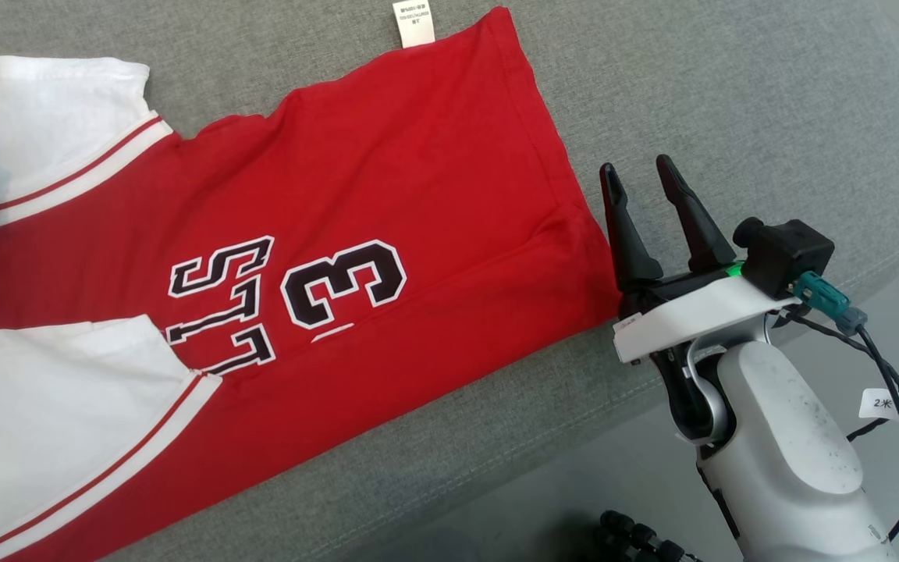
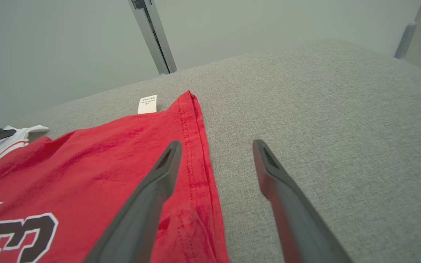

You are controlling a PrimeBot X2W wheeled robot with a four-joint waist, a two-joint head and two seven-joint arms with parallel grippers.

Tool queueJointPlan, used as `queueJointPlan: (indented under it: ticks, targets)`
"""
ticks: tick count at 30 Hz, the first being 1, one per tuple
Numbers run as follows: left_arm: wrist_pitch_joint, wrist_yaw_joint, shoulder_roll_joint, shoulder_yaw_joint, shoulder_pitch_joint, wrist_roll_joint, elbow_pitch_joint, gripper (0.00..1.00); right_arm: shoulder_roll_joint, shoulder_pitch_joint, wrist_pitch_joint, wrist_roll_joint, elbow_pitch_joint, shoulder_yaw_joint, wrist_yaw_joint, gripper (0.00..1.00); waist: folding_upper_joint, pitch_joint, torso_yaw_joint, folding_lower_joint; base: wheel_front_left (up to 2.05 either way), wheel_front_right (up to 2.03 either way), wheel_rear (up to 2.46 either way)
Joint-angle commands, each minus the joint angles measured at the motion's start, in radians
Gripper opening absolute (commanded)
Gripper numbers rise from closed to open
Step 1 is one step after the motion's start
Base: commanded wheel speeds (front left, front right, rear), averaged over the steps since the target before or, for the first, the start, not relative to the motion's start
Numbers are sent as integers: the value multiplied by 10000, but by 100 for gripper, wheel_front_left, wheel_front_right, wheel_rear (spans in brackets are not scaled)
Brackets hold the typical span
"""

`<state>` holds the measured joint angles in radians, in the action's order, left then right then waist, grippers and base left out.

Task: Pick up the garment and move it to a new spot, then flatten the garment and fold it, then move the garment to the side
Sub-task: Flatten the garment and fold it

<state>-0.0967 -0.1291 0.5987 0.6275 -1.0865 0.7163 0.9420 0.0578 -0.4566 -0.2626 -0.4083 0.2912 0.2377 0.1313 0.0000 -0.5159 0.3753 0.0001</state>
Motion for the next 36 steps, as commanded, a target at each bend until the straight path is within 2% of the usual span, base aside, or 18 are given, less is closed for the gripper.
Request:
queueJointPlan:
  ticks: [1, 8, 9, 10, 12, 13, 20, 26, 36]
  targets:
    - [-91, -10, -4, 87, -161, 102, 71, 100, -9, 32, -33, 75, 42, 21, -10, 100, 0, 18, 11, -1, 0, 0, 0]
    - [-456, -10, -88, 480, -503, 352, 370, 100, -26, 39, -33, 56, 125, 108, -10, 100, 0, 51, 25, -1, 0, 0, 0]
    - [-472, -10, -102, 527, -529, 413, 378, 94, -26, 36, -33, 44, 147, 110, -10, 100, 0, 53, 19, -1, 0, 0, 0]
    - [-474, -10, -98, 587, -562, 458, 381, 67, -25, 29, -33, 33, 169, 116, -10, 100, 0, 52, 14, -1, 0, 0, 0]
    - [-477, -11, -99, 714, -603, 551, 386, 3, -27, -4, -33, 15, 201, 127, -10, 100, 0, 46, -1, -1, 0, 0, 0]
    - [-542, -11, -123, 816, -598, 589, 335, 0, -29, -33, -33, 12, 223, 135, -10, 100, 0, 42, -13, -1, 0, 0, 0]
    - [-203, -11, -91, 1256, -824, 766, 127, 0, 40, -668, -33, -21, 517, 386, -10, 100, 0, 69, -221, -1, 0, 0, 0]
    - [-56, -11, -157, 1593, -874, 919, -35, 0, 258, -1864, -33, -377, 1648, 838, -9, 100, 0, 179, -475, -1, 0, 0, 0]
    - [148, -11, -283, 2160, -1051, 1335, -181, 0, 416, -4970, 843, -1490, 5111, 2339, -12, 100, 0, 181, -876, -1, 0, 0, 0]
